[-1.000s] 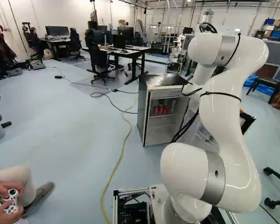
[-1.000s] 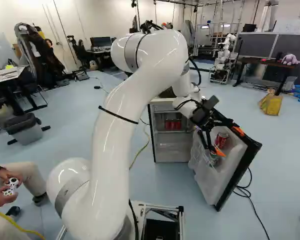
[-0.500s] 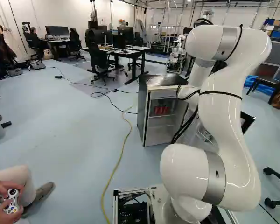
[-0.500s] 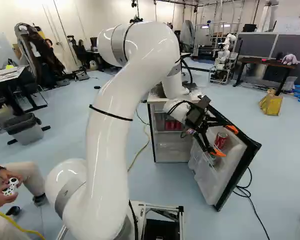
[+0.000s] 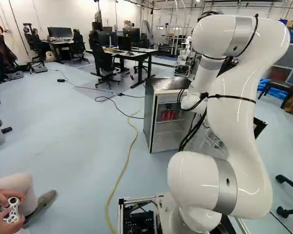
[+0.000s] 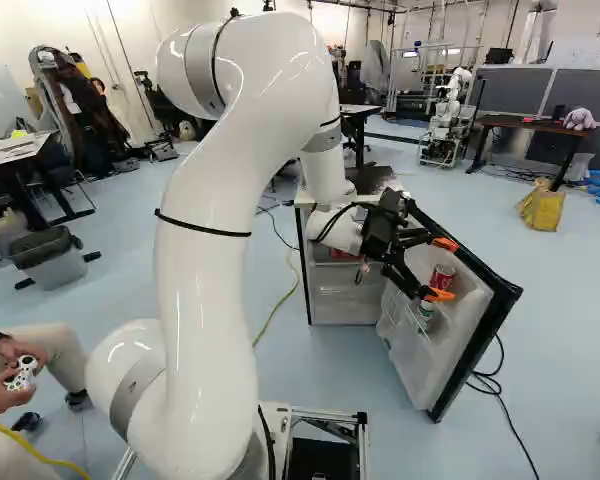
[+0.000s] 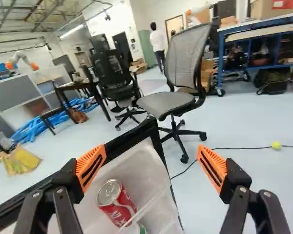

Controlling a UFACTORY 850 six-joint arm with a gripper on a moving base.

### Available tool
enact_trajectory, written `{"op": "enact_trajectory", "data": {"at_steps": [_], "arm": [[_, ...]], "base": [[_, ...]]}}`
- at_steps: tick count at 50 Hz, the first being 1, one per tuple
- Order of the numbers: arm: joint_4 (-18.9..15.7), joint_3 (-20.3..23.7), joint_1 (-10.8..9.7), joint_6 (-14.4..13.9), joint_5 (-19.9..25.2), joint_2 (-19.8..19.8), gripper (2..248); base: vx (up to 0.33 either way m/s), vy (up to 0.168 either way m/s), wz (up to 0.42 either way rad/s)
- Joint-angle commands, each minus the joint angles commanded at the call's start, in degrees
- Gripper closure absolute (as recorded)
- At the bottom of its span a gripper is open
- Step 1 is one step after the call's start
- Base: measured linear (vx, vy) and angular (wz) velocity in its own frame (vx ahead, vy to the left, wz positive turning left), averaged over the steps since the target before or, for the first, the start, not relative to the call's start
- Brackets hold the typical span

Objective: Grab a drink from the fridge

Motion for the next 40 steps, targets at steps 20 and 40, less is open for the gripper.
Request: {"op": "enact_trajectory", "data": {"at_steps": [20,40], "arm": [[-12.24,8.63,3.02,0.00,-1.31,5.17,3],[-24.10,15.81,5.53,0.00,-3.02,9.92,3]], "base": [[0.000,0.000,0.000],[0.000,0.000,0.000]]}}
